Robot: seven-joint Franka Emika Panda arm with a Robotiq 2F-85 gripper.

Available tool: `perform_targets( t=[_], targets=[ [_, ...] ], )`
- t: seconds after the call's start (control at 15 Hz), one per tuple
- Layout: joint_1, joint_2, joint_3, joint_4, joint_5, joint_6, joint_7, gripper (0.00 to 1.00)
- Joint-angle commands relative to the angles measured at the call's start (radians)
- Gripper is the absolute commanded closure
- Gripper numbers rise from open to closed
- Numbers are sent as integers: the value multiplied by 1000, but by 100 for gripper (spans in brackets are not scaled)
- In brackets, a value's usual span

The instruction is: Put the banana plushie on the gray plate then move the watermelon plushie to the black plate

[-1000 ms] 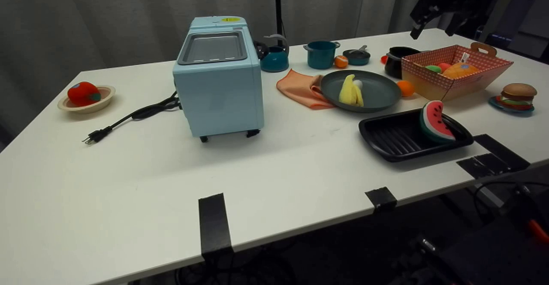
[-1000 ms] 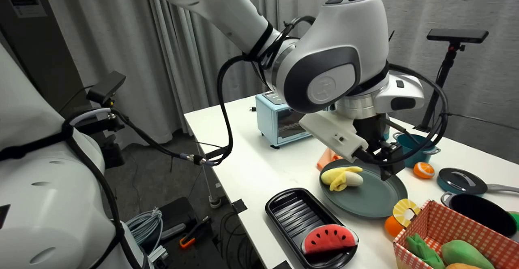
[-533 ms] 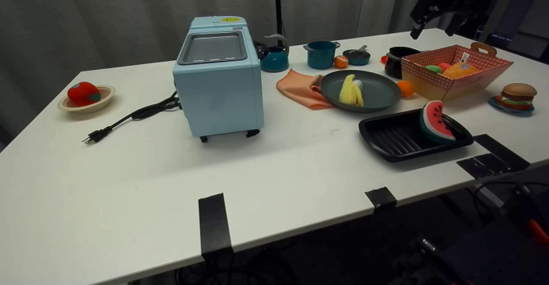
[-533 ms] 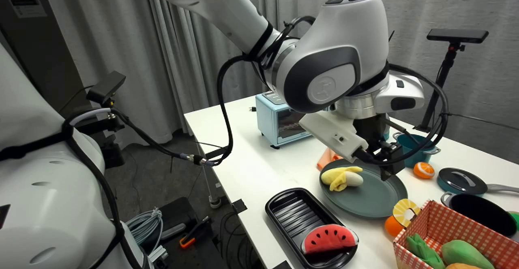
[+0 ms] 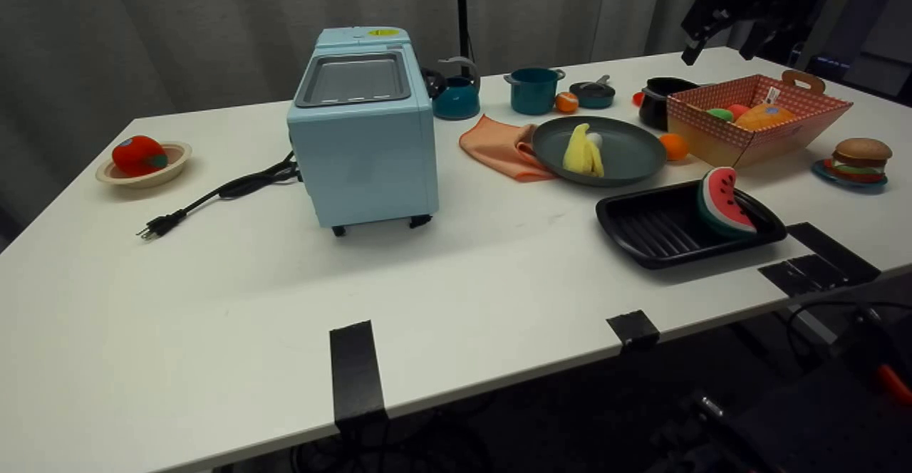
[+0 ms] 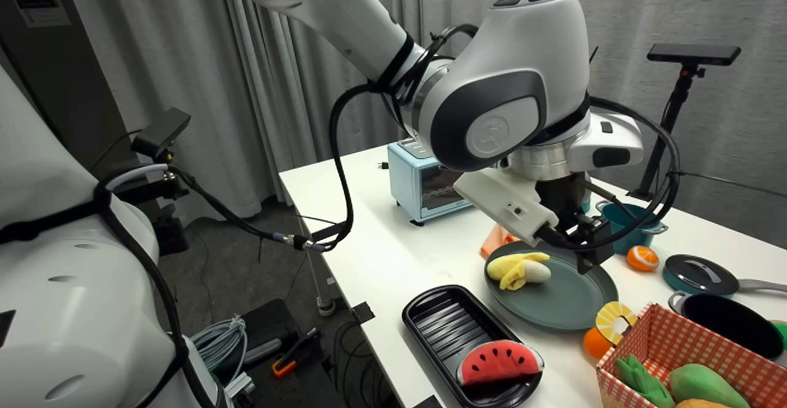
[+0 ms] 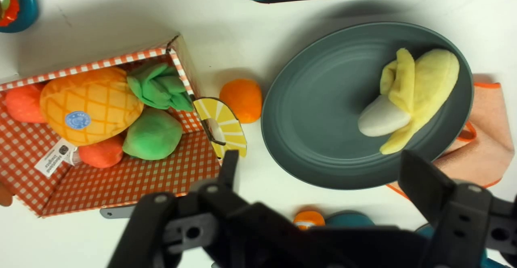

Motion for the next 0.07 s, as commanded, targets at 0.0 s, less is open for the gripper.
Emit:
perform_targets(
  t=[0.0],
  targets=[
    [-11, -1, 12, 1, 0, -2, 2, 0]
  ],
)
